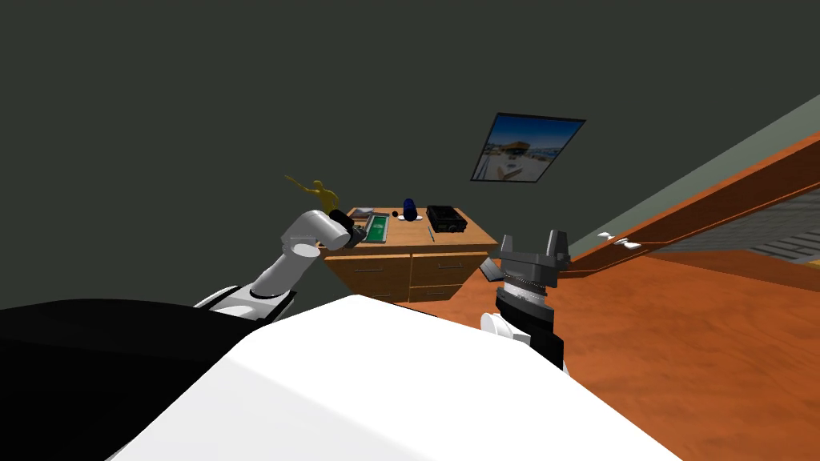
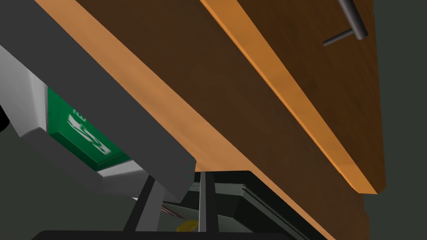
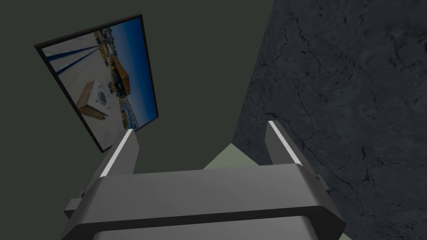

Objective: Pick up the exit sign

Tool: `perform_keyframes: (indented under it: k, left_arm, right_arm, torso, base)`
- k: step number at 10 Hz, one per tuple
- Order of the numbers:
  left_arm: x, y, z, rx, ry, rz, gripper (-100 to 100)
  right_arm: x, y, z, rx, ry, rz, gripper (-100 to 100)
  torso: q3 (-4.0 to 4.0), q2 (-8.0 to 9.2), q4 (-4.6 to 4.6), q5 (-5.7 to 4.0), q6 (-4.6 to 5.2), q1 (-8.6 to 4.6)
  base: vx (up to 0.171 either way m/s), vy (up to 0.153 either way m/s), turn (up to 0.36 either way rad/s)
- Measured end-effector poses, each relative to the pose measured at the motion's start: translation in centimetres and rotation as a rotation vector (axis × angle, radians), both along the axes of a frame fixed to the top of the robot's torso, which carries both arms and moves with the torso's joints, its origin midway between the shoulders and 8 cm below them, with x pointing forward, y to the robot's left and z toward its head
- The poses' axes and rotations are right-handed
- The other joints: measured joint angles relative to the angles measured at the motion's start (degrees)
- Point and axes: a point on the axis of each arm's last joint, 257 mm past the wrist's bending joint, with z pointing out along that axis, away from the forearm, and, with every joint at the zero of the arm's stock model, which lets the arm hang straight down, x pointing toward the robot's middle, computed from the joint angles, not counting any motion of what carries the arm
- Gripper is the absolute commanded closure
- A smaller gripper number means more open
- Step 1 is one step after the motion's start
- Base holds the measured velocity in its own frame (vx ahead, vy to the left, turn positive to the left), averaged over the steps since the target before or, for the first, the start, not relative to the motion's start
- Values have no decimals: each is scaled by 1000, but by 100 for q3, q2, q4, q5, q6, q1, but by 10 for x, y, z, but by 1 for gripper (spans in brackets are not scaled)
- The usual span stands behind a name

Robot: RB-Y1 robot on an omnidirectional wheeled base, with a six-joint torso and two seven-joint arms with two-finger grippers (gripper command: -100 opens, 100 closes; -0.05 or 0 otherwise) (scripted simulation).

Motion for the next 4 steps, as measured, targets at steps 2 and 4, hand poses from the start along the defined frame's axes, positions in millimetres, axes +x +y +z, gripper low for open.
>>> perform_keyframes:
  k: [2,4]
  left_arm:
    - [-6,-3,11,0,-8,-8,100]
    - [-8,-5,15,0,-7,-10,0]
  right_arm:
    - [0,0,0,0,0,0,0]
    - [0,0,0,0,0,0,0]
  torso:
    - [4,4,3,-3,-2,-4]
    - [3,3,2,-2,0,-3]
  base:
    - [3,-6,35]
    - [0,0,0]
